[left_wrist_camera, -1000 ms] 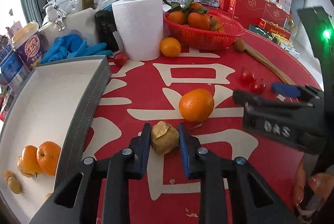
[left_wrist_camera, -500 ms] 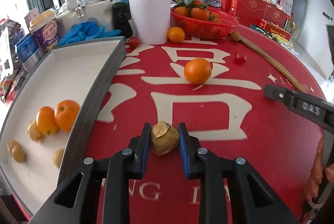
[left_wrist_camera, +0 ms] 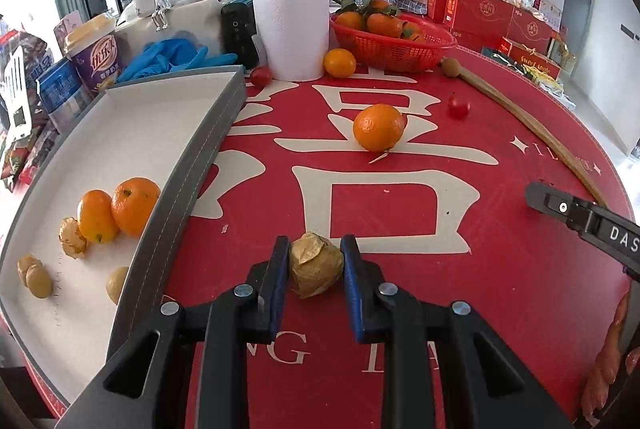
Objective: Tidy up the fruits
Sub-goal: 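Carry the husk fruit into the tray with the left tool while the right tool carries the tomato there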
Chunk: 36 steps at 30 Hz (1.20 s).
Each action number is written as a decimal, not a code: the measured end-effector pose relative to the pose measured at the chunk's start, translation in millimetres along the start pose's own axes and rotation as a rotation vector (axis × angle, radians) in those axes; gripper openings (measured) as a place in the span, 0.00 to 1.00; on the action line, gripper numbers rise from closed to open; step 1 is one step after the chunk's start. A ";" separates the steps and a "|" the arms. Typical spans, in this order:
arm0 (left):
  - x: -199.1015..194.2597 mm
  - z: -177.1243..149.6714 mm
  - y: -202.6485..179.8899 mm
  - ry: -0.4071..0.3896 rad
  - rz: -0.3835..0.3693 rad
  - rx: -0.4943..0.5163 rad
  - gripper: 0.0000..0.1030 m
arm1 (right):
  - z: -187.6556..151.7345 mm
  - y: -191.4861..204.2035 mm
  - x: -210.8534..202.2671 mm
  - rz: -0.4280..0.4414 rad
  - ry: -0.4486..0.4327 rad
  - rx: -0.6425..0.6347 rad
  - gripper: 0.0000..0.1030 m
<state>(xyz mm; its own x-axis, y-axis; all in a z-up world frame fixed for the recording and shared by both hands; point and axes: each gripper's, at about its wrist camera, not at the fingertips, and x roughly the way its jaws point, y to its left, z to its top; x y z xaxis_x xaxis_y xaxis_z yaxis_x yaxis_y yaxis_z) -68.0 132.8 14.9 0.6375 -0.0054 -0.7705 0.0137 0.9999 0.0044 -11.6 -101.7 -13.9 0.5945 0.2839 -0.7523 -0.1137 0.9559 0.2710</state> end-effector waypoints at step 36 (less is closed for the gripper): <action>-54.0 3.1 116.4 -0.159 0.066 -0.204 0.27 | 18.3 75.6 3.2 0.166 0.102 -0.042 0.24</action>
<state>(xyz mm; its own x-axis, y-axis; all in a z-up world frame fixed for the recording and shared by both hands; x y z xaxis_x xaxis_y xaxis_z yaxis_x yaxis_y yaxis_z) -98.4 249.5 59.0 0.7454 0.0736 -0.6625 -0.1767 0.9801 -0.0900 -3.7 -29.9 15.2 0.4811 0.4419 -0.7572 -0.2374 0.8971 0.3727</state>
